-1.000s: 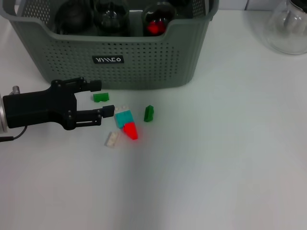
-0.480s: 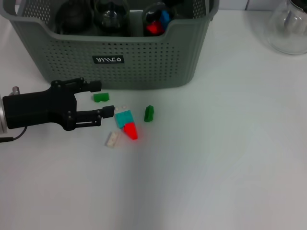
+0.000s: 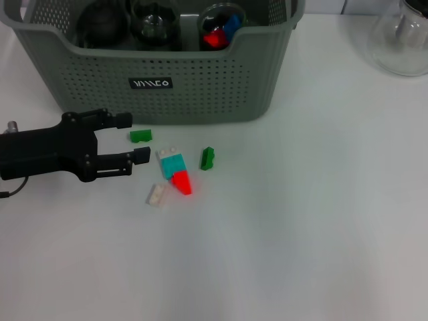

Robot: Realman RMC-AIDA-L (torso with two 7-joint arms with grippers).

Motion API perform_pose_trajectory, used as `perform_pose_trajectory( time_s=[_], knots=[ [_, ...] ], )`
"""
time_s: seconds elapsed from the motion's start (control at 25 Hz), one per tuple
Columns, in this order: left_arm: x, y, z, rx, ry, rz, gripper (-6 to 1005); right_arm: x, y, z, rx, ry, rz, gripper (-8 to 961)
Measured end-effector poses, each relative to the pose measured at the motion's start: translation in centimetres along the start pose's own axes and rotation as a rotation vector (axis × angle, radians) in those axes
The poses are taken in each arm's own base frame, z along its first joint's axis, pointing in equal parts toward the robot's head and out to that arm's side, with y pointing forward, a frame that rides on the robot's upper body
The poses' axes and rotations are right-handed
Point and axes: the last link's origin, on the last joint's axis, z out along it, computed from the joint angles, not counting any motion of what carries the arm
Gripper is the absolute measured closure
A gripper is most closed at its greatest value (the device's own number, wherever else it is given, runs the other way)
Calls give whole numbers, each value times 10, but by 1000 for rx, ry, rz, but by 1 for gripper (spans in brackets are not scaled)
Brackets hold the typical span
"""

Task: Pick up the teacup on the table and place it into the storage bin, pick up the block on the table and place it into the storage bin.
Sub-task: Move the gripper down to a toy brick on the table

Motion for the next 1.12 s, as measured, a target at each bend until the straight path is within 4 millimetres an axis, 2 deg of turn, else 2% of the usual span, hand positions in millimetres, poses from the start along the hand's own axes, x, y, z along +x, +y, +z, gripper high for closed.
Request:
perform_pose_trajectory(
  time_s=[0.2,0.32,0.44,0.56,0.72,0.84,1.12],
  knots=[
    [6,0,-7,-28,-35,0,201,25,33,-44,-215,-157,53,231],
    [13,-2,-8,-57,-124,3,201,55,40,-62,-297,-192,125,236],
    [23,-8,-3,-56,-307,-2,201,87,42,-71,-354,-155,235,242],
    [38,-10,8,-47,-443,9,201,118,37,-75,-377,-88,367,243],
    [59,-2,33,-37,-579,25,201,143,32,-77,-384,-30,474,243],
    [72,12,58,-14,-749,2,201,156,30,-76,-390,42,500,243],
    [78,30,103,147,-990,-56,202,172,30,-64,-441,157,501,242]
  ],
)
